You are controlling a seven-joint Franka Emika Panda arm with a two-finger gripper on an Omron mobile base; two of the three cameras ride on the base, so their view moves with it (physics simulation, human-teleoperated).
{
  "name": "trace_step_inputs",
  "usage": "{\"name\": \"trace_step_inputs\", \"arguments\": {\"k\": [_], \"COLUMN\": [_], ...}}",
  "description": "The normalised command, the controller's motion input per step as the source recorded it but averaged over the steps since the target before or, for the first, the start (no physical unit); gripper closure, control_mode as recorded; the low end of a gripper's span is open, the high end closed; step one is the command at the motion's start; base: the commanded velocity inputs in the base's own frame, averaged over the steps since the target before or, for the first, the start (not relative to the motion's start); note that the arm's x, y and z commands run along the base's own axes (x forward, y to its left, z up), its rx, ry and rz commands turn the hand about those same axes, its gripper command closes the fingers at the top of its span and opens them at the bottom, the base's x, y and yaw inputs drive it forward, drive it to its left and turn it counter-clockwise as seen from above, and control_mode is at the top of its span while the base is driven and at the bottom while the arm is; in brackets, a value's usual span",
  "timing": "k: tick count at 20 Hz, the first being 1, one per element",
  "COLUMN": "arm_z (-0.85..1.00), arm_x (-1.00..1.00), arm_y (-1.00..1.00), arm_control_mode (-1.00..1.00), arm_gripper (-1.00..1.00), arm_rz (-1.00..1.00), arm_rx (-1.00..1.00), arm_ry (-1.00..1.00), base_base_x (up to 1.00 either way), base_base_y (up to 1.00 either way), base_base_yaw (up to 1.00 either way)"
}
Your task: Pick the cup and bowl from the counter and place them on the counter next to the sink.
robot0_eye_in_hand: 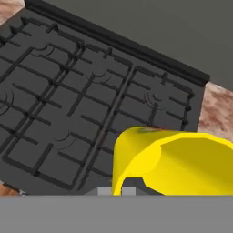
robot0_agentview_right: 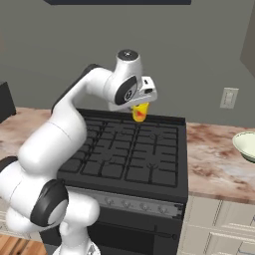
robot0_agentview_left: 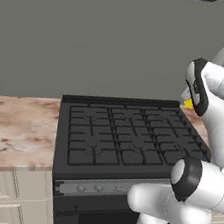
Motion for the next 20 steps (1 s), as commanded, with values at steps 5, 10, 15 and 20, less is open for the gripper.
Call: {"name": "trace_step_inputs", "arguments": {"k": [5, 10, 15, 20], "arm_z": [0.00, -0.01, -0.07, -0.01], "arm_x": [0.00, 0.00, 0.00, -0.05], "arm_y": [0.16, 0.00, 0.00, 0.05], "arm_control_mode": [-1.00, -1.00, -1.00, -1.00], "arm_gripper": [1.00, 1.00, 1.00, 1.00], "arm_rz": [-0.30, -0.27, -0.17, -0.14], "arm_rx": [0.00, 0.06, 0.08, 0.12], "arm_ry": [0.03, -0.01, 0.00, 0.00], "base_base_x": [0.00, 0.00, 0.00, 0.00], "base_base_y": [0.00, 0.00, 0.00, 0.00], "base_base_yaw": [0.00, 0.00, 0.00, 0.00]}}
